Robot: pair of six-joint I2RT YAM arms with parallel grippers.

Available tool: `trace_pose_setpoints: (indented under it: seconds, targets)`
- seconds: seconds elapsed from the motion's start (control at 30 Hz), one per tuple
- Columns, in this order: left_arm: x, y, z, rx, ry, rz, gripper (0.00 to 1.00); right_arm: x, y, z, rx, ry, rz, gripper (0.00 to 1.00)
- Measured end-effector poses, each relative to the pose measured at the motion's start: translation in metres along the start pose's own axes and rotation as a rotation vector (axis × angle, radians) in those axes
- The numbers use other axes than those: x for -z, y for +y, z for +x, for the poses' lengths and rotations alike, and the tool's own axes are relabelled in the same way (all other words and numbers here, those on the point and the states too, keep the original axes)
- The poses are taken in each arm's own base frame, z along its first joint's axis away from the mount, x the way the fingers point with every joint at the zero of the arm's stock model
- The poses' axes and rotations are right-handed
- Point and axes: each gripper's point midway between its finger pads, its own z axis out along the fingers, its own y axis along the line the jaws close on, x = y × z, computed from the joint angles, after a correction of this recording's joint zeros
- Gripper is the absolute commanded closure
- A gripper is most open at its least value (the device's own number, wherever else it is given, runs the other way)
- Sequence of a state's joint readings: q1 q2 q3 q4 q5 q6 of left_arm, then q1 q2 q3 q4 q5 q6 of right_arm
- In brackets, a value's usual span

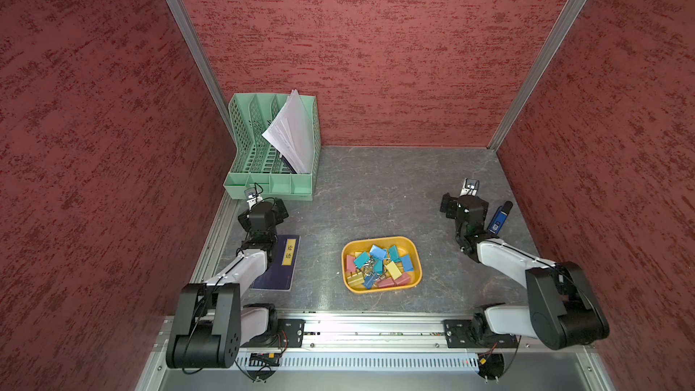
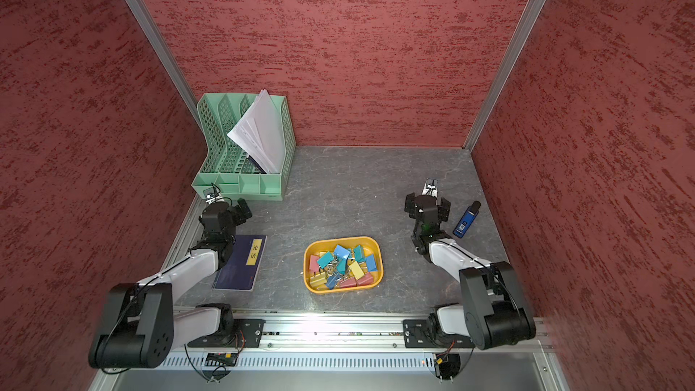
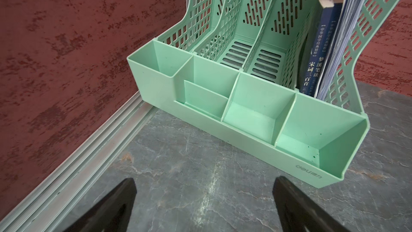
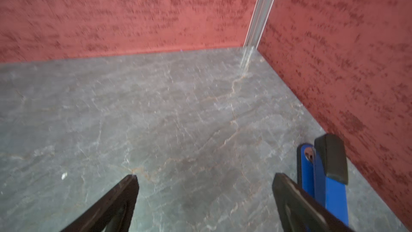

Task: Put the binder clips in the storage box
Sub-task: Reset both arms

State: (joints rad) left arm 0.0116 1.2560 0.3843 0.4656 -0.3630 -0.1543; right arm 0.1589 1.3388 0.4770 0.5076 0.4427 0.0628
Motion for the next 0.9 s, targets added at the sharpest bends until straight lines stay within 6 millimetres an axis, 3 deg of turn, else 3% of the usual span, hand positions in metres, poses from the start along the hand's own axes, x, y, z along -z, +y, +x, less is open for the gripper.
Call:
trace_pose_setpoints:
  seconds: [0.17,0.33,0.53,0.9]
  targets:
    - [-0.010,-0.008,0.018,-0.018,-0.022,0.054,0.00,0.003,-0.014,0.027,0.008,-0.023,0.005,0.01]
    - [-0.021,-0.026,0.014,-0.056,-0.033,0.109,0.00,-0.013,-0.005,0.040,0.030,0.000,-0.044,0.02]
    - [-0.029,-0.048,-0.006,-0.086,-0.068,0.169,0.00,-0.027,0.003,0.014,0.008,-0.036,-0.086,0.02]
    - [-0.028,-0.051,-0.004,-0.097,-0.063,0.184,0.00,-0.027,0.006,0.015,0.008,-0.033,-0.104,0.01]
